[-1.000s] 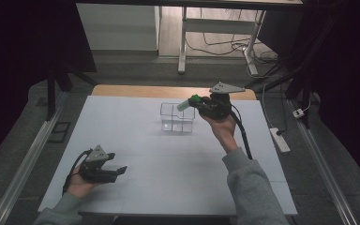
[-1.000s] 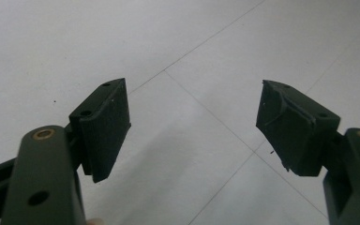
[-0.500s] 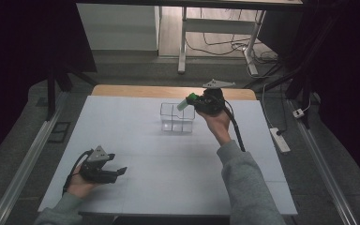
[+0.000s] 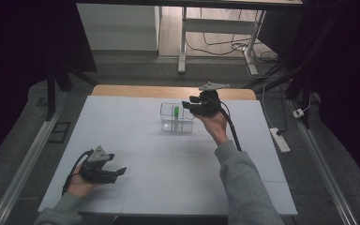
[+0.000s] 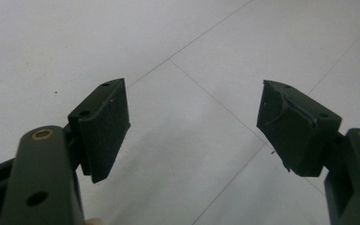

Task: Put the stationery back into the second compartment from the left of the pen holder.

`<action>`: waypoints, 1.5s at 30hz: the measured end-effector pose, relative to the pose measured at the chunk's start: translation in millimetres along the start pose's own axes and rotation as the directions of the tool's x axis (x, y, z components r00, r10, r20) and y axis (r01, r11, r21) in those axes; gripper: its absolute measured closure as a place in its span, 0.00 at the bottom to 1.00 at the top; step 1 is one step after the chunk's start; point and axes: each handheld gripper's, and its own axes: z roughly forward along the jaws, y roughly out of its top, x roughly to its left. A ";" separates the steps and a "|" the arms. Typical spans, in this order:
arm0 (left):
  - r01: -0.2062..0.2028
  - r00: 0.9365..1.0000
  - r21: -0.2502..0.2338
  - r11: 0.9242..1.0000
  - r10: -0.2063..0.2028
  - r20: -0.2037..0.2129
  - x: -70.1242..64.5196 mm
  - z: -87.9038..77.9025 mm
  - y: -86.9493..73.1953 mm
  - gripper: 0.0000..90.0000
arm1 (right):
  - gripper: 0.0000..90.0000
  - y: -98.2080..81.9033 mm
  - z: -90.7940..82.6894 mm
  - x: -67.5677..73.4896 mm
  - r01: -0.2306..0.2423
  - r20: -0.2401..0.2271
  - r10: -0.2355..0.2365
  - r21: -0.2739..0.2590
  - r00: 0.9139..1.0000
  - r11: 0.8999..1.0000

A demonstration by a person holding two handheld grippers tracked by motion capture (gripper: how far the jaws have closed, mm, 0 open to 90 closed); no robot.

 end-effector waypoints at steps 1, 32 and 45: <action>0.000 1.000 0.000 1.000 0.000 0.001 0.0 0.2 0.1 0.28 | 0.55 0.0 -1.2 0.5 0.003 -0.002 -0.003 0.002 1.000 1.000; 0.003 1.000 -0.001 1.000 -0.003 -0.004 0.5 -0.6 -0.8 0.27 | 0.48 -61.9 -77.6 9.1 0.066 -0.001 -0.066 0.048 0.998 0.997; 0.006 1.000 -0.009 1.000 -0.006 -0.011 0.8 -1.4 -0.8 0.27 | 0.45 -107.7 -120.2 17.6 0.104 0.002 -0.105 0.093 0.994 0.990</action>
